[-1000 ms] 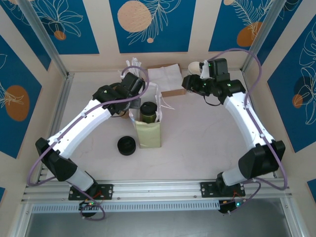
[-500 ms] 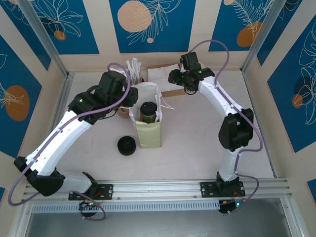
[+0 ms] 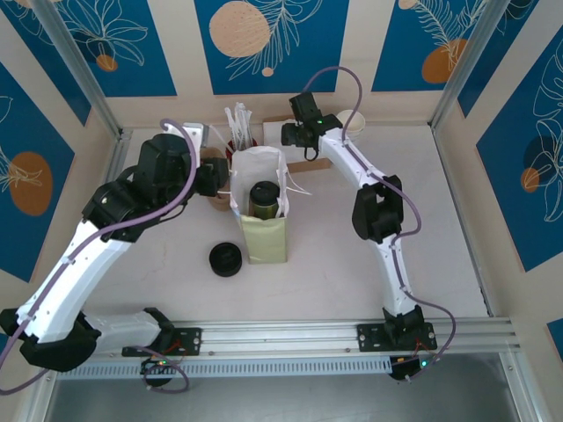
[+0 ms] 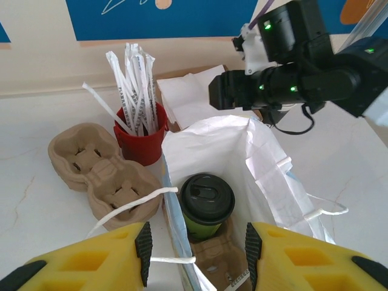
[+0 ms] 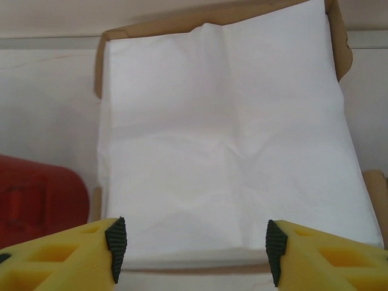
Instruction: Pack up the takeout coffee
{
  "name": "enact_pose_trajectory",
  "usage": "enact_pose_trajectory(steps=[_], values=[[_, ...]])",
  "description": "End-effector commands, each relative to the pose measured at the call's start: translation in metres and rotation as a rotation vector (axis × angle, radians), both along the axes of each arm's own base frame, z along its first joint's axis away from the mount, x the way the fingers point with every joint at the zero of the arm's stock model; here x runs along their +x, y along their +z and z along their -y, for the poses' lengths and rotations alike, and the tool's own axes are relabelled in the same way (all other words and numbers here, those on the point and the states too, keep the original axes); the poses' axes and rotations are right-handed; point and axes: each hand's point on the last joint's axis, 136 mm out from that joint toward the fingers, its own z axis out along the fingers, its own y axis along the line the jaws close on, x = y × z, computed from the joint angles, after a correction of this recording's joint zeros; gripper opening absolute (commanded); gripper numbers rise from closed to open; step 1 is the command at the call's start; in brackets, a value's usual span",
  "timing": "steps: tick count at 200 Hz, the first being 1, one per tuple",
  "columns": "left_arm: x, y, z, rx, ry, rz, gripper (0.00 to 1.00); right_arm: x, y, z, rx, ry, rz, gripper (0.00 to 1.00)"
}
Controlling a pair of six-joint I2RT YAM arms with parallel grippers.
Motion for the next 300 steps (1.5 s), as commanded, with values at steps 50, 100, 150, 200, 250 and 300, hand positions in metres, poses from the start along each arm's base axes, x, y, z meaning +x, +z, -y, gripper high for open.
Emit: enact_pose_trajectory(steps=[50,100,150,200,250,300], values=[[-0.014,-0.002,-0.016,0.002,0.006,0.005,0.48,0.031,-0.05,0.015,-0.161,0.008,-0.01,0.81],[-0.021,0.0,-0.023,-0.014,0.017,0.017,0.54,0.049,-0.067,0.019,-0.148,0.027,0.01,0.85],[-0.024,-0.001,-0.032,-0.005,0.043,0.019,0.57,0.057,-0.077,0.013,-0.111,0.055,0.019,0.86],[-0.025,-0.005,-0.032,-0.005,0.045,0.01,0.59,0.063,-0.086,0.001,-0.134,0.087,0.052,0.86],[-0.027,-0.005,-0.035,0.0,0.052,0.01,0.59,0.064,-0.095,0.002,-0.148,0.088,0.045,0.8],[-0.026,-0.005,-0.034,0.0,0.052,0.01,0.6,0.061,-0.09,-0.003,-0.116,0.109,0.035,0.59]])
